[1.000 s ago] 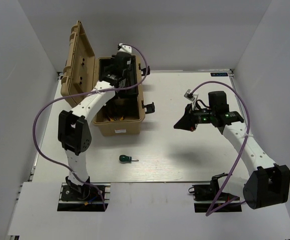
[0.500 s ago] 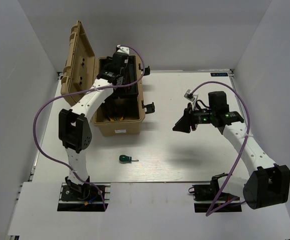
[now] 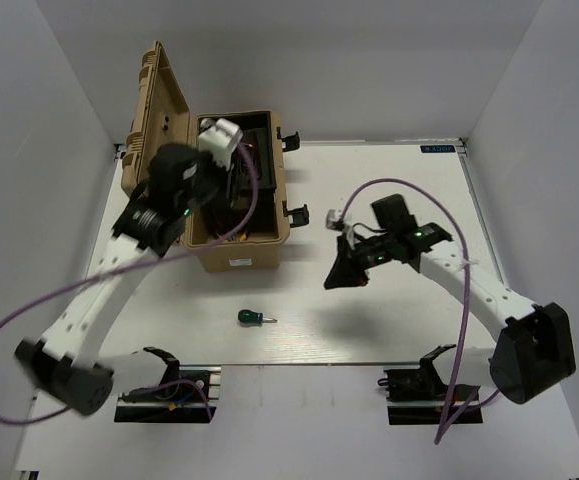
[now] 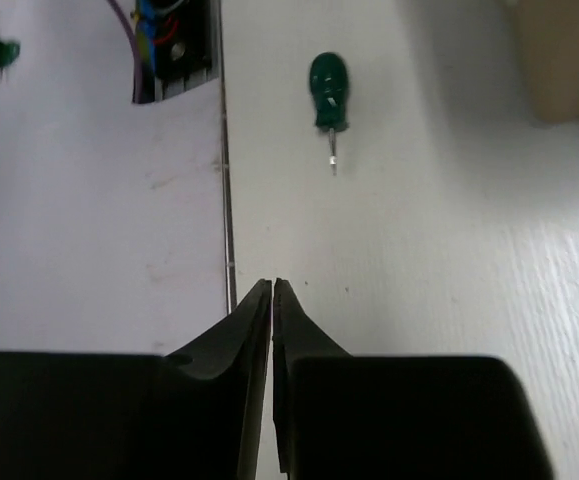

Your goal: Sort the tools into containers

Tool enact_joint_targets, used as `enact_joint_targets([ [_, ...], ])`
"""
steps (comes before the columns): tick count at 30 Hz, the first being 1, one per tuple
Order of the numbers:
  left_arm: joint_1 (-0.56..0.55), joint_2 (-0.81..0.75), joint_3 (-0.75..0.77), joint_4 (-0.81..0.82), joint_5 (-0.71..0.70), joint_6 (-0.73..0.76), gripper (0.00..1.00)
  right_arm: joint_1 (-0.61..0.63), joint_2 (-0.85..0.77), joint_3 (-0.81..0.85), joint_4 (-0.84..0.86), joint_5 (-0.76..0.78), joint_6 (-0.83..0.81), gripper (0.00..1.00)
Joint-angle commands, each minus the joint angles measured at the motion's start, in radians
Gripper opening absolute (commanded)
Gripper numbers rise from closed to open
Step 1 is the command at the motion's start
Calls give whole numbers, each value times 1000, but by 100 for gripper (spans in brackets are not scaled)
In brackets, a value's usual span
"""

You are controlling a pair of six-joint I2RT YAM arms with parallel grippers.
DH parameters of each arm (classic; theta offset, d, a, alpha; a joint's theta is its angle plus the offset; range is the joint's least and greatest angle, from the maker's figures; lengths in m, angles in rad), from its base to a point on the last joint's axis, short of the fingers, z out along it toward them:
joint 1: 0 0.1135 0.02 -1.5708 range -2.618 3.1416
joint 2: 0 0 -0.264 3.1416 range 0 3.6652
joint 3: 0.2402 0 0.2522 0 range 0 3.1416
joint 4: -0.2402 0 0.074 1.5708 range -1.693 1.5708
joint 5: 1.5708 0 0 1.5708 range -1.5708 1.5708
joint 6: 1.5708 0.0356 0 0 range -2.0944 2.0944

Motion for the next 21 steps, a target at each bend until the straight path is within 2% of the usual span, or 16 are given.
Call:
enact_joint_targets([
  [1,-18,-244,-211,57,395,18,54,165,57,-4,43,137,-21,10],
  [2,-18,-311,-303,71,424,27,64,237,70,-9,108,166,-9,17],
  [3,-18,-444,-348,102,441,27,76,303,103,-13,159,279,22,36],
  [7,-18,-730,-541,160,391,13,86,462,192,22,244,518,103,74],
  [9,-18,-801,-615,160,359,1,87,514,267,66,286,645,155,78],
  [13,-18,-918,-692,128,326,-21,87,617,382,142,318,780,211,79],
  [17,-18,-1049,-733,128,266,-33,87,678,513,244,310,875,255,79],
  [21,-18,-1143,-755,119,240,-53,92,738,641,356,247,906,292,79],
])
